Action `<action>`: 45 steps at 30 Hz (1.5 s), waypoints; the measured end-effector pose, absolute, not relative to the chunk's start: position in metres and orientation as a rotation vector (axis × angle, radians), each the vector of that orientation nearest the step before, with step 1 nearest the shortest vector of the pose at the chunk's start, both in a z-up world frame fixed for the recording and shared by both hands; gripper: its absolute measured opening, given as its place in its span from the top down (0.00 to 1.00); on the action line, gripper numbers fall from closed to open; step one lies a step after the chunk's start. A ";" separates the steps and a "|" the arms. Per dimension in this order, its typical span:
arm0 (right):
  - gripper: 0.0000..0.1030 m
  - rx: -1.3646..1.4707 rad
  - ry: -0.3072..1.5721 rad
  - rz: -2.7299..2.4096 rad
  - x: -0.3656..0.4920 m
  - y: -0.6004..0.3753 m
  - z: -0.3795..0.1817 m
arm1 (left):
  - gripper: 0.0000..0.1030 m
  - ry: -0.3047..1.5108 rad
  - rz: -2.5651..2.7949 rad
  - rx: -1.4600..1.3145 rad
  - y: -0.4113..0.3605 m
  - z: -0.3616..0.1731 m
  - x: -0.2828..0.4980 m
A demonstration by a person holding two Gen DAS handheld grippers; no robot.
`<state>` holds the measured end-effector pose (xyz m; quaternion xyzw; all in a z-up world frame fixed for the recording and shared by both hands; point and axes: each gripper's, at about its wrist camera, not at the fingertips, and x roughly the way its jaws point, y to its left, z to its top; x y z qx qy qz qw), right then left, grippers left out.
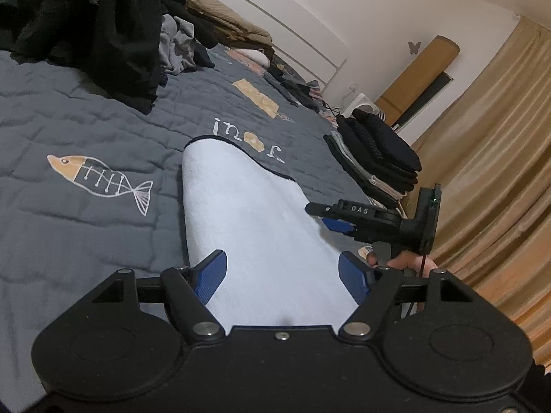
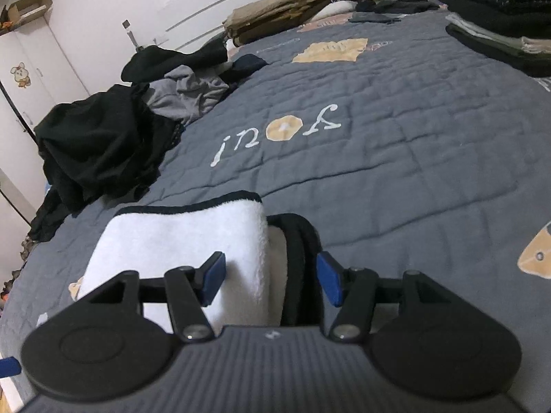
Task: Fold clothes
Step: 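Pinch the black-trimmed end of the blanket strip with the right gripper, then pinch the black-trimmed end with the left gripper beside the right gripper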
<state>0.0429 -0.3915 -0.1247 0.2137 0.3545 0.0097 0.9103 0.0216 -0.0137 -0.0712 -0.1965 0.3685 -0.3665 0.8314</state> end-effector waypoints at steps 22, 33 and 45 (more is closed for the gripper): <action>0.95 0.287 0.598 0.208 0.026 -0.353 -0.085 | 0.31 0.743 -0.750 -0.479 -0.034 -0.072 0.061; 0.95 -0.177 0.671 0.493 0.001 -0.265 -0.087 | 0.25 0.769 -0.682 -0.476 -0.036 -0.084 0.065; 0.93 -0.176 0.683 0.496 0.001 -0.265 -0.090 | 0.25 0.717 -0.676 -0.380 -0.074 -0.088 0.067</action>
